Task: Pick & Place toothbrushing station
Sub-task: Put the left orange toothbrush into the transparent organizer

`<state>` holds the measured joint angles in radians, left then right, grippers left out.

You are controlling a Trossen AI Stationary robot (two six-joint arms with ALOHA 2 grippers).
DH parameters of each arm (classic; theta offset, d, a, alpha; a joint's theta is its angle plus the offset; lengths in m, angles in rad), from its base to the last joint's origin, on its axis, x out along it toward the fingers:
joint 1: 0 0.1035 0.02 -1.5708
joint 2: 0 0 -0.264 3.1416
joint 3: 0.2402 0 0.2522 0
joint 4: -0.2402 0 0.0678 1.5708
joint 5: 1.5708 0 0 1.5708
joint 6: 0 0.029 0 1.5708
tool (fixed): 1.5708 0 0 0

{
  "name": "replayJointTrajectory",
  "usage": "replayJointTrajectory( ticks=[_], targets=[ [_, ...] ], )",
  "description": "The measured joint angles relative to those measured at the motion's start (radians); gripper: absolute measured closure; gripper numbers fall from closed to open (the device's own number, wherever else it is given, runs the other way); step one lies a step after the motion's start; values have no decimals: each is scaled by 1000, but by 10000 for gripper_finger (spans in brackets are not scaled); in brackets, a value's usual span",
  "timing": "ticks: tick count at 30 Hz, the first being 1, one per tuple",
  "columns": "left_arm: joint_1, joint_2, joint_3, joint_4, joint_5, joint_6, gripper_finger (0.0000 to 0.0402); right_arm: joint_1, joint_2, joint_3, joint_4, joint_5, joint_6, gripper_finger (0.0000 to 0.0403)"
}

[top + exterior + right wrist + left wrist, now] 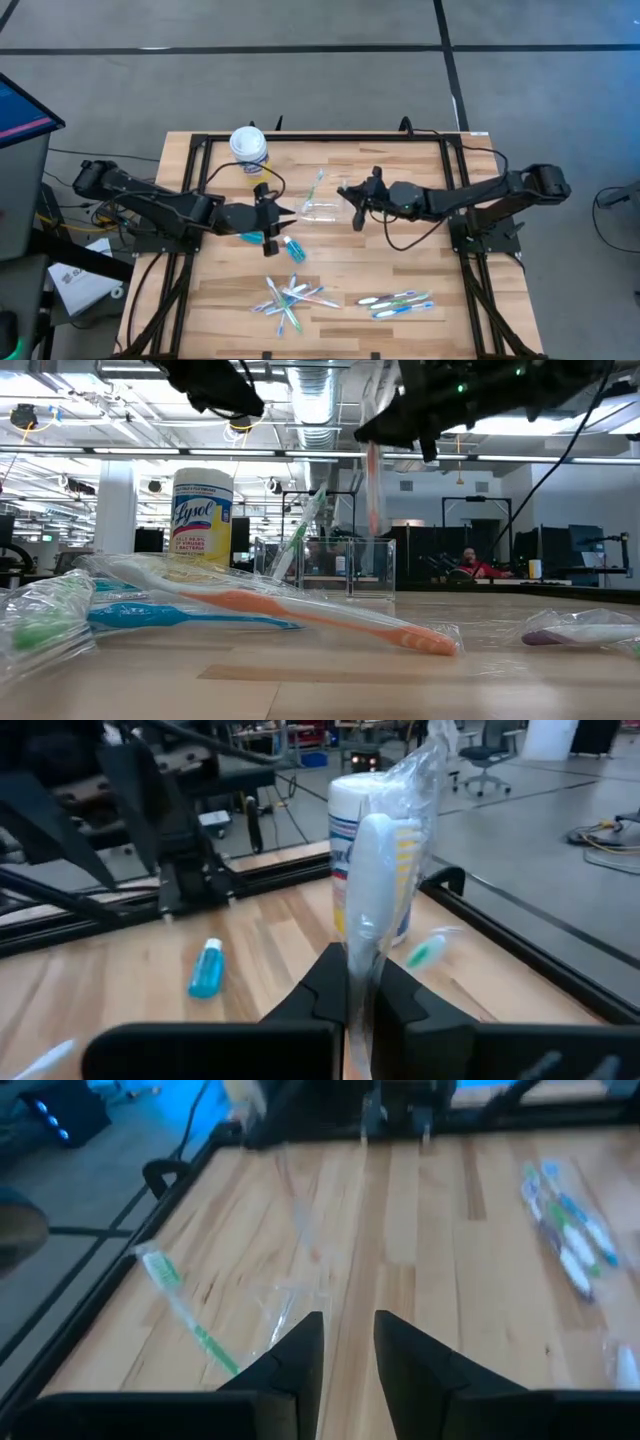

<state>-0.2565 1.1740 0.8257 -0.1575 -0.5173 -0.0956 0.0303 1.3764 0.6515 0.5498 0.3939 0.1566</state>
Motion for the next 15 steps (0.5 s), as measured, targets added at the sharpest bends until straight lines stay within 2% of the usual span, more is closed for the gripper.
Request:
replayJointTrajectory(
  ticks=[15],
  targets=[
    [-2,-42,-96,72,-1,-26,315,-61,126,-38,188,-3,27,396]
  ],
)
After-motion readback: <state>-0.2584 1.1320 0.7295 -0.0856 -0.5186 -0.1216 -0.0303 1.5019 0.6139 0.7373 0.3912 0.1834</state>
